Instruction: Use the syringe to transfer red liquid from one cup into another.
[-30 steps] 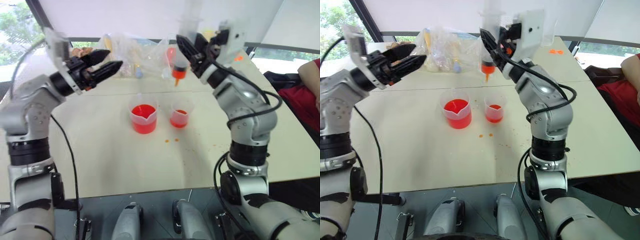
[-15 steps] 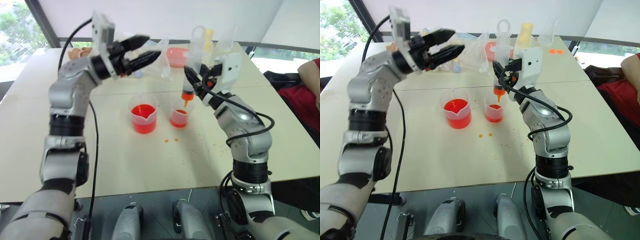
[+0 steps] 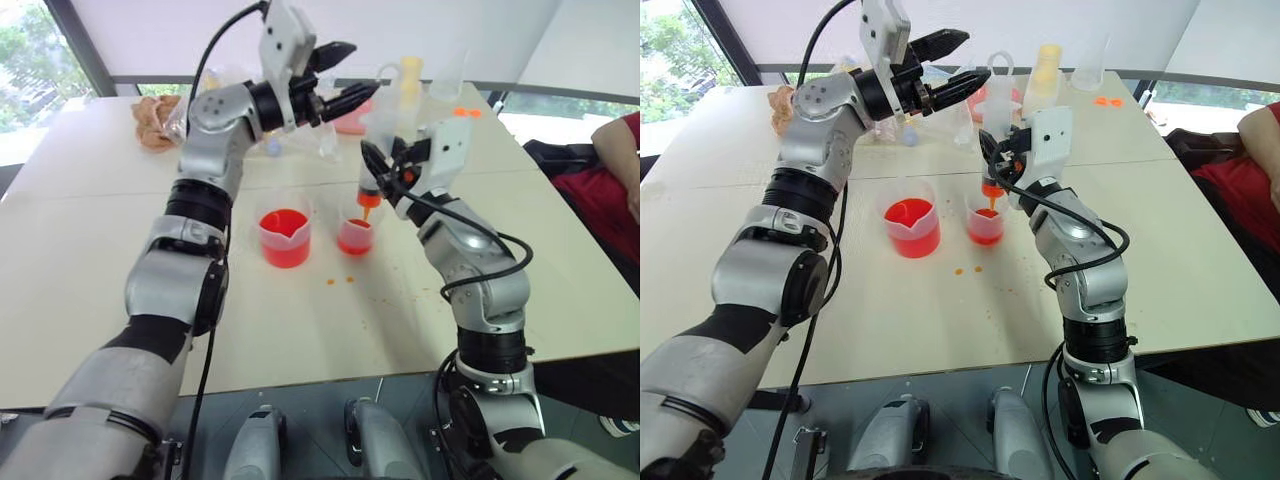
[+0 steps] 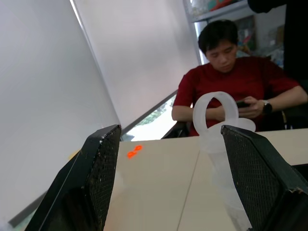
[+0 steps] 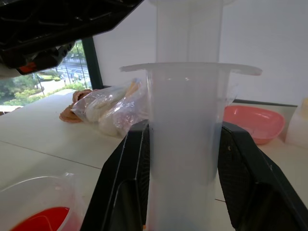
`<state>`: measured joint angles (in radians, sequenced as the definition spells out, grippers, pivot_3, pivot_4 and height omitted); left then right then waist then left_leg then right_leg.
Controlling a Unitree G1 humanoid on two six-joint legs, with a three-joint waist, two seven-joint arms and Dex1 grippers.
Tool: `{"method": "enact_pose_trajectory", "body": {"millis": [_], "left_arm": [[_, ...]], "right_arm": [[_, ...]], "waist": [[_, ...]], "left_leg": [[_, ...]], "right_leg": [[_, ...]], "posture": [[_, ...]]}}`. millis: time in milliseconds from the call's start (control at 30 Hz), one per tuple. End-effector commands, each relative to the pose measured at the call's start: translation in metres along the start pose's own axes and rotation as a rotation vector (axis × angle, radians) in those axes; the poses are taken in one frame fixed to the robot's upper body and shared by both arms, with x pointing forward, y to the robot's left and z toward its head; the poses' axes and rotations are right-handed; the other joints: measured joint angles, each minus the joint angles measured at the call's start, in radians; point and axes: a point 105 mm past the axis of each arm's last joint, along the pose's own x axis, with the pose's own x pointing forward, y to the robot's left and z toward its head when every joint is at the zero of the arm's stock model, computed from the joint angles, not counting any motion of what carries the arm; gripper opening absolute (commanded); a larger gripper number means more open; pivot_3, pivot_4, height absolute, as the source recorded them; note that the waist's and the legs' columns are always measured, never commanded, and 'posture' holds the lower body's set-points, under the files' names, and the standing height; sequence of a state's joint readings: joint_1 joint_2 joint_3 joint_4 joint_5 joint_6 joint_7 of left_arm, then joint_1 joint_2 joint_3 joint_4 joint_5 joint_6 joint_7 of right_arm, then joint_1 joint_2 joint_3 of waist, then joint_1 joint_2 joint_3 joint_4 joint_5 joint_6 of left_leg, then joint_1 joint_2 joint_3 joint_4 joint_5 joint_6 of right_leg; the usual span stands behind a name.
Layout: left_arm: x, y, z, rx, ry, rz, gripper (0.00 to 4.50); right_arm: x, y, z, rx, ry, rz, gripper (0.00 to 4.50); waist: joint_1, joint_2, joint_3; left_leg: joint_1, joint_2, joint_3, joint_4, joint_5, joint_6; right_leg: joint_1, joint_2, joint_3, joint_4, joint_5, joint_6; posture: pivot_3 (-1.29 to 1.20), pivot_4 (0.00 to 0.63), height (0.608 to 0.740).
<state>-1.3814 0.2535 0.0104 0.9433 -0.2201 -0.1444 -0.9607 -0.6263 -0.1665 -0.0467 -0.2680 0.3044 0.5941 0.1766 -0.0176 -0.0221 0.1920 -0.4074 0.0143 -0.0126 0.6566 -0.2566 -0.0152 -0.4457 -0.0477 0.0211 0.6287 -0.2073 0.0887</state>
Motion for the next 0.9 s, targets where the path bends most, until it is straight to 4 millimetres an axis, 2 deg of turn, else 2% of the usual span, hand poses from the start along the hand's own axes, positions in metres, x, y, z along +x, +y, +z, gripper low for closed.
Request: {"method": "enact_pose_trajectory", "body": {"millis": [33, 233, 333, 500, 533, 667, 900], "left_arm": [[0.013, -0.001, 0.018, 0.099, -0.012, -0.021, 3.47], [0.026, -0.008, 0.018, 0.111, -0.002, -0.036, 3.47], [0.029, -0.011, 0.015, 0.135, 0.018, -0.045, 2.63], [0.032, -0.017, 0.017, 0.164, 0.013, -0.082, 0.14], [0.032, -0.018, 0.017, 0.159, 0.013, -0.092, 0.02], [0.03, -0.023, 0.012, 0.139, 0.023, -0.133, 0.02], [0.023, -0.043, -0.015, 0.013, 0.032, -0.203, 0.02]], "right_arm": [[-0.001, 0.011, 0.023, -0.022, -0.097, 0.033, 1.4], [-0.002, 0.017, 0.02, -0.031, -0.091, 0.053, 1.4], [-0.002, 0.019, 0.019, -0.034, -0.088, 0.06, 1.4], [-0.002, 0.021, 0.018, -0.031, -0.088, 0.064, 1.4], [-0.002, 0.021, 0.018, -0.029, -0.089, 0.065, 1.4], [-0.001, 0.022, 0.02, -0.025, -0.098, 0.066, 1.4], [0.002, 0.018, 0.037, -0.036, -0.131, 0.063, 1.4]], "waist": [[0.003, 0.0, 0.0], [0.003, 0.0, 0.0], [0.002, 0.0, 0.0], [-0.001, 0.0, 0.0], [-0.002, 0.0, 0.0], [0.0, 0.0, 0.0], [0.0, 0.0, 0.0]], "left_leg": [[0.0, 0.0, 0.0, 0.0, 0.0, 0.0], [-0.001, 0.0, 0.0, 0.001, 0.0, 0.0], [0.0, 0.0, 0.0, 0.001, -0.001, 0.001], [0.0, 0.0, 0.0, 0.001, -0.001, 0.001], [0.0, 0.0, 0.0, 0.001, -0.001, 0.001], [0.0, 0.0, 0.0, 0.001, -0.001, 0.001], [0.0, 0.0, 0.0, 0.002, -0.001, 0.001]], "right_leg": [[0.0, 0.0, 0.0, 0.0, 0.0, 0.0], [0.0, 0.0, 0.0, 0.0, 0.0, 0.0], [0.0, 0.0, 0.0, 0.0, 0.0, 0.0], [0.0, 0.0, 0.0, 0.0, 0.0, 0.0], [0.0, 0.0, 0.0, 0.0, 0.0, 0.0], [0.0, 0.0, 0.0, 0.0, 0.0, 0.0], [0.0, 0.0, 0.0, 0.0, 0.0, 0.0]], "posture": [[0.0, 0.15, 0.74], [0.0, 0.15, 0.74], [0.0, 0.15, 0.74], [0.0, 0.15, 0.74], [0.0, 0.15, 0.74], [0.0, 0.15, 0.74], [0.0, 0.15, 0.74]]}}
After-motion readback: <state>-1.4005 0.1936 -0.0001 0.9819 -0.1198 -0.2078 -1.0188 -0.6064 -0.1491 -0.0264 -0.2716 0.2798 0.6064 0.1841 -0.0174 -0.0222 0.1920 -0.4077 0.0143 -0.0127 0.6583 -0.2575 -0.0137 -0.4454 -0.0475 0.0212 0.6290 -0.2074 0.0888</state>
